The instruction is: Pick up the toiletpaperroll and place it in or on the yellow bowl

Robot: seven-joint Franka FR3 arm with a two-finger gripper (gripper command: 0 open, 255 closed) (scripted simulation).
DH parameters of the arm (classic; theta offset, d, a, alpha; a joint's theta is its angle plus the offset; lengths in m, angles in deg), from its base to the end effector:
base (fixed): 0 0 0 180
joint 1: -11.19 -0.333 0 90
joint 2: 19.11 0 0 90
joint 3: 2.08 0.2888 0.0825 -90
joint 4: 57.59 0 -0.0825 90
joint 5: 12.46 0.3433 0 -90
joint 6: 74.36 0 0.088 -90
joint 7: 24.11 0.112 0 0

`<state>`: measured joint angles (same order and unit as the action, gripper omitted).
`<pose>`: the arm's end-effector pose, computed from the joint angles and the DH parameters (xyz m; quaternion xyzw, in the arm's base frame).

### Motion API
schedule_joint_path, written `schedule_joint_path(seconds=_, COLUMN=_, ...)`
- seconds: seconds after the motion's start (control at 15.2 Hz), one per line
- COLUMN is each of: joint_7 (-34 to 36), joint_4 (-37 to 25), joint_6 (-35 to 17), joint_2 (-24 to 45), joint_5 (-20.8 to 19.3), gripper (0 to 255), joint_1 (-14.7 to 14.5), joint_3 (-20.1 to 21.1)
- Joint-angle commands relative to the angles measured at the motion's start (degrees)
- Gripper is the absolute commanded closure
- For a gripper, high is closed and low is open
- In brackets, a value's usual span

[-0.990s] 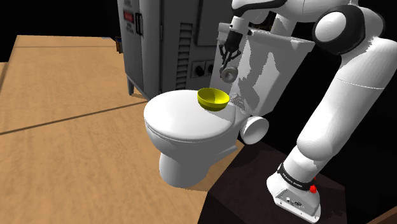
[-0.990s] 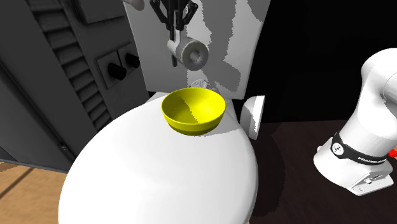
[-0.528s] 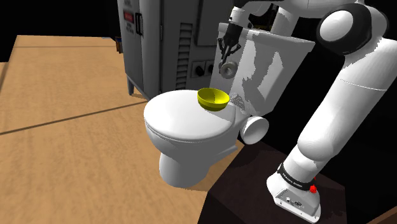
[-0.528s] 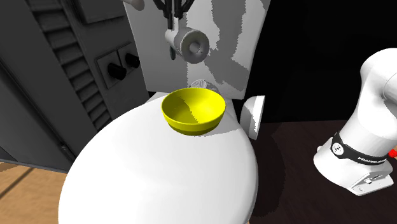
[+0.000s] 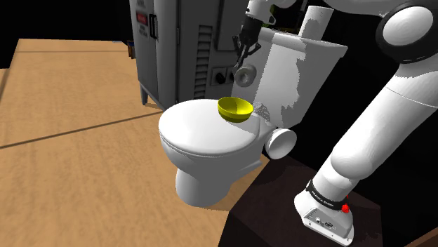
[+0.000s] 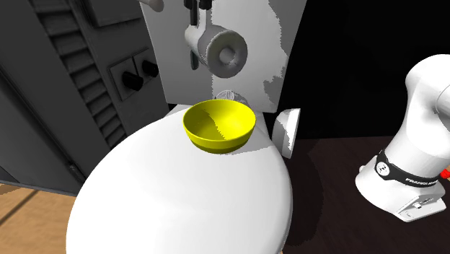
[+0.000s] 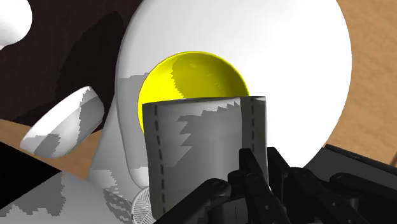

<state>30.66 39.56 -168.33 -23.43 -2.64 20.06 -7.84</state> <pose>0.4858 -0.1100 0.5839 -0.8160 0.5711 0.0215 0.0871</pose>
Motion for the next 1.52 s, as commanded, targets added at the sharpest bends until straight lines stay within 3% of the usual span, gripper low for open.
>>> schedule_joint_path(seconds=0.0, joint_7=2.9, joint_4=1.1, joint_6=0.0, joint_2=-1.6, joint_5=-0.1, gripper=255, joint_1=-1.3, joint_3=1.5)
schedule_joint_path(seconds=1.45, joint_7=0.4, joint_4=18.2, joint_6=-16.4, joint_2=-2.1, joint_5=0.5, gripper=255, joint_1=-1.4, joint_3=1.8)
